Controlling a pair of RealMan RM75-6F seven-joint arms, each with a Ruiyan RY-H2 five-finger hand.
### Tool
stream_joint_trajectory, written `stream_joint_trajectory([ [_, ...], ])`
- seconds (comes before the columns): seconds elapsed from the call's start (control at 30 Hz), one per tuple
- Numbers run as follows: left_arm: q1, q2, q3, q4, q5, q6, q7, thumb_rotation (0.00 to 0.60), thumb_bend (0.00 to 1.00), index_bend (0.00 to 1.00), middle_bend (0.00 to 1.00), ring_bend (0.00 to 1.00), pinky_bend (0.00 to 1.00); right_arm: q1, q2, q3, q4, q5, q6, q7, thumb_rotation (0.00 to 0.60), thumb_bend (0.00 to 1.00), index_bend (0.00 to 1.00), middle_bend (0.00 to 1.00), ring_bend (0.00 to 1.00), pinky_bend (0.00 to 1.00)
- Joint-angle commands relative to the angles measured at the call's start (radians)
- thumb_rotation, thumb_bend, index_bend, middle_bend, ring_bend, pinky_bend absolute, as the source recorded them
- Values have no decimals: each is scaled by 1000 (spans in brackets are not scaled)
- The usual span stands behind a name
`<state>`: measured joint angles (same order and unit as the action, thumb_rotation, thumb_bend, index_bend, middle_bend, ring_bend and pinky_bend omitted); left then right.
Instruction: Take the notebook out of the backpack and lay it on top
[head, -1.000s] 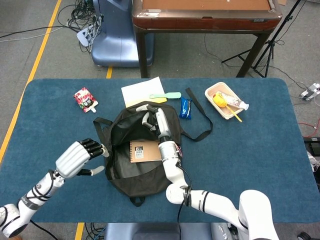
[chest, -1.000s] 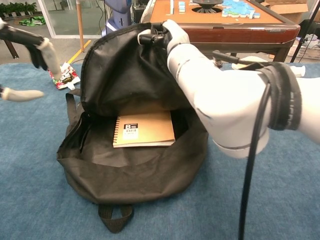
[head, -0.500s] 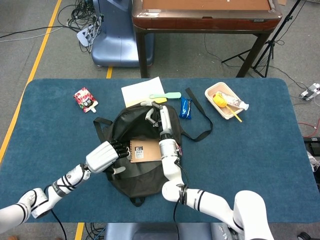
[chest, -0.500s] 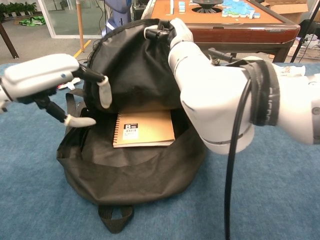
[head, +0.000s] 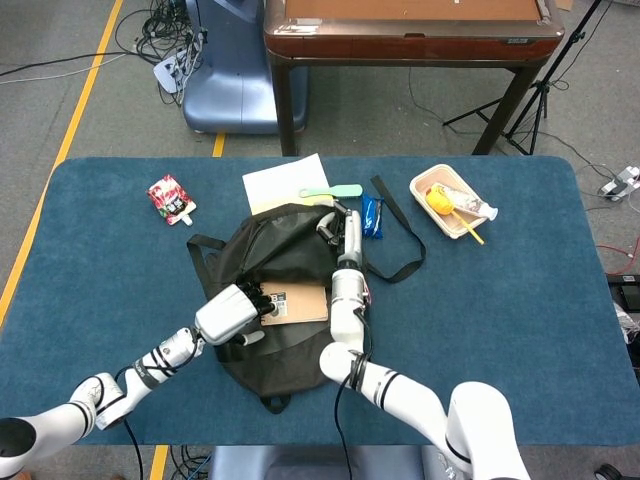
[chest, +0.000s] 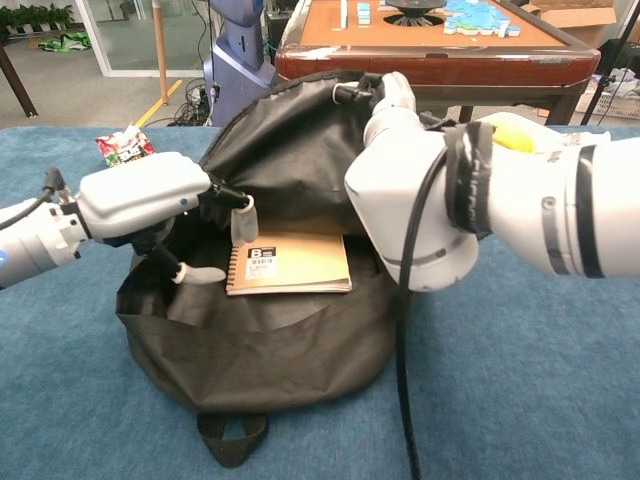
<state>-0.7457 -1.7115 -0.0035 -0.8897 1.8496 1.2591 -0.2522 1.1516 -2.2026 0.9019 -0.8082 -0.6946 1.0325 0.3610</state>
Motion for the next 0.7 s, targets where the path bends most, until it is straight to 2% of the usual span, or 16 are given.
stream_joint_trajectory([
  [0.03,-11,-32,-6,21,-36,-39,31,600,206,368,403,433,458,44,-15,36,74,34,-21,12,600,939,598,356,282,317],
  [0.23,-29,-75,-17,32,-80,-85,87,600,205,261,280,329,424,73,-40,47,143,53,-38,40,600,940,598,355,282,317],
  [0.43,-42,-101,-23,16,-105,-99,134,600,190,223,270,305,404,83,-58,53,163,68,-41,61,600,938,598,355,282,317],
  [0.7,-55,-121,-2,7,-114,-123,160,600,187,218,270,305,403,104,-59,62,189,85,-57,53,600,942,598,355,282,317],
])
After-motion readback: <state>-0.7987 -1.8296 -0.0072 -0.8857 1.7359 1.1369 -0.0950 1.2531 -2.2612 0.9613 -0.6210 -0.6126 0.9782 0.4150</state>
